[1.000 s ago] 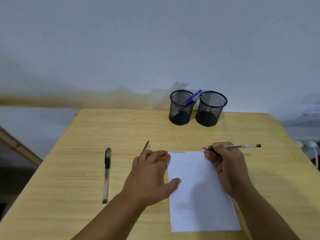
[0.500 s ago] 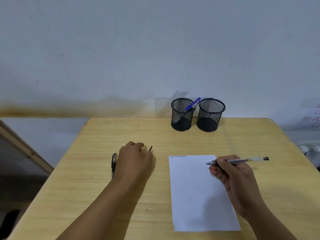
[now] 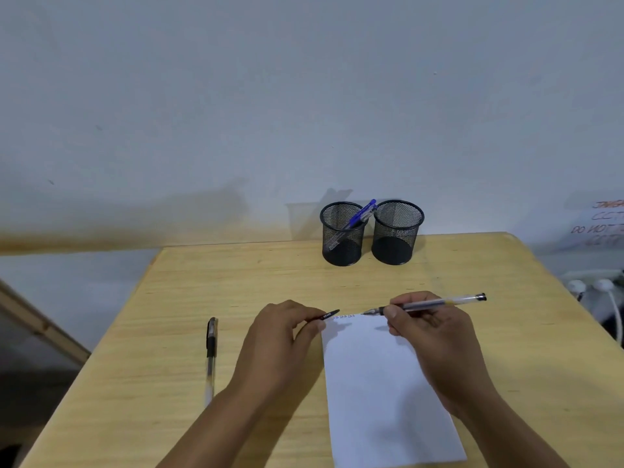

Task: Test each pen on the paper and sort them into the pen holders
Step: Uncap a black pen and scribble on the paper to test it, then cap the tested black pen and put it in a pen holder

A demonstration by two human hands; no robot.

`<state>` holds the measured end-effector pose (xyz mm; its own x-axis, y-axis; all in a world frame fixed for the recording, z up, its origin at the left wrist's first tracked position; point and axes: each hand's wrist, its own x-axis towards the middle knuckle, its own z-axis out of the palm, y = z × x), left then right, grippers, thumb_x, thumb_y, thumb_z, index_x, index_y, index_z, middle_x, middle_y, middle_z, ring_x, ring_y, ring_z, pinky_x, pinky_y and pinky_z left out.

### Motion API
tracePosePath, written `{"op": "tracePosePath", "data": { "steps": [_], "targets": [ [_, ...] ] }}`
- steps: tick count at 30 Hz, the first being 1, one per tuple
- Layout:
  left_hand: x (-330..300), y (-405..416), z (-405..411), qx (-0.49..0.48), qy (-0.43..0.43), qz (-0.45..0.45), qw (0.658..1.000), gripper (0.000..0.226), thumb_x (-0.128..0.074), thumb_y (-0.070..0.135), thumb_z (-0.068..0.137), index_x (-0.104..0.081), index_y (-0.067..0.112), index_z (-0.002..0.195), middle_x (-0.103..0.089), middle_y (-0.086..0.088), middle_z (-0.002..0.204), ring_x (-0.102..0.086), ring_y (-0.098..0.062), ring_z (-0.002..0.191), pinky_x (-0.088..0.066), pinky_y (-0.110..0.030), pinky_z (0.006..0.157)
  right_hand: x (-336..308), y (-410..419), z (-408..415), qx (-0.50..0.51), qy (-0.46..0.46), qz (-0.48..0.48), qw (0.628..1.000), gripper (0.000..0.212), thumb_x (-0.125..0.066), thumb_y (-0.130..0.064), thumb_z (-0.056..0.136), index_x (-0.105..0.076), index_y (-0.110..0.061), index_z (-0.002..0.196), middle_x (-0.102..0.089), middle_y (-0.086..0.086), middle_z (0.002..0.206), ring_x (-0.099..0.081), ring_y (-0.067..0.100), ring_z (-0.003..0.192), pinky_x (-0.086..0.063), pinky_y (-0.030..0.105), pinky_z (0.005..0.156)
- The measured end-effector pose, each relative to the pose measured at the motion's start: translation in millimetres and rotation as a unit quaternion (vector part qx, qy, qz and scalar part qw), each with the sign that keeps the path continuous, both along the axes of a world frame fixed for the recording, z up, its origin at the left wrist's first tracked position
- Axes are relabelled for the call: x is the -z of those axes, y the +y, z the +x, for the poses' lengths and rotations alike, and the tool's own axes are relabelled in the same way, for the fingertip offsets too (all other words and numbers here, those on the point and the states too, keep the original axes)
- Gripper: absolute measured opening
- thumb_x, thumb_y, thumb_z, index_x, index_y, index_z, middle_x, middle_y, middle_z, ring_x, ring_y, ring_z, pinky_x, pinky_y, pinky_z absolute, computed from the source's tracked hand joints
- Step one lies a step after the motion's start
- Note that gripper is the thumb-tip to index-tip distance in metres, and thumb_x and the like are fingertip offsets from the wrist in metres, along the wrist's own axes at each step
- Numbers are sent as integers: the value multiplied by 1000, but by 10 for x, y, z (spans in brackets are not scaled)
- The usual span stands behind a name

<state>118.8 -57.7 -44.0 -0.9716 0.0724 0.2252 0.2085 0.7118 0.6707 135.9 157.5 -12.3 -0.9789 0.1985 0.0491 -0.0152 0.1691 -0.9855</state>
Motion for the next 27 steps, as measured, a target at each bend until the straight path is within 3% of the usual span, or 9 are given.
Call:
{"op": "tracePosePath", "data": {
  "steps": [5,12,15,22,27],
  "targets": [
    [-48,95,27,27,16,7,999,16,-64,33,93,-73,43,102,-65,28,91,-53,1,92,-35,-12,76,-16,-76,-11,-22,4,28,999,10,-75,-13,83,-72,-21,78,-73,0,68,-68,15,64,-58,30,67],
    [-70,192,79,57,28,4,998,17,-64,32,93,-72,41,105,-66,24,96,-52,0,96,-38,-14,81,33,-119,35,-61,0,50,997,13,-76,-15,83,-73,-26,76,-74,-4,70,-68,11,65,-56,20,60],
    [-74,228,83,66,39,-9,997,18,-59,32,95,-71,39,106,-65,22,96,-51,-2,94,-39,-14,79,54,-113,47,-59,-1,39,997,11,-77,-17,82,-74,-26,77,-75,-2,70,-69,13,66,-58,24,63],
    [-92,322,105,65,72,-3,995,21,-54,31,92,-73,30,101,-64,17,92,-52,-6,89,-39,-15,76,88,-147,79,-45,20,3,999,12,-76,-13,82,-73,-24,78,-75,-7,70,-70,10,65,-56,19,62],
    [-71,406,55,63,41,39,996,17,-57,34,94,-73,36,101,-66,19,93,-55,-6,93,-45,-25,79,132,-85,37,-29,4,-23,999,13,-75,-13,83,-71,-25,85,-76,-6,74,-72,11,72,-56,17,62]
  ]
}}
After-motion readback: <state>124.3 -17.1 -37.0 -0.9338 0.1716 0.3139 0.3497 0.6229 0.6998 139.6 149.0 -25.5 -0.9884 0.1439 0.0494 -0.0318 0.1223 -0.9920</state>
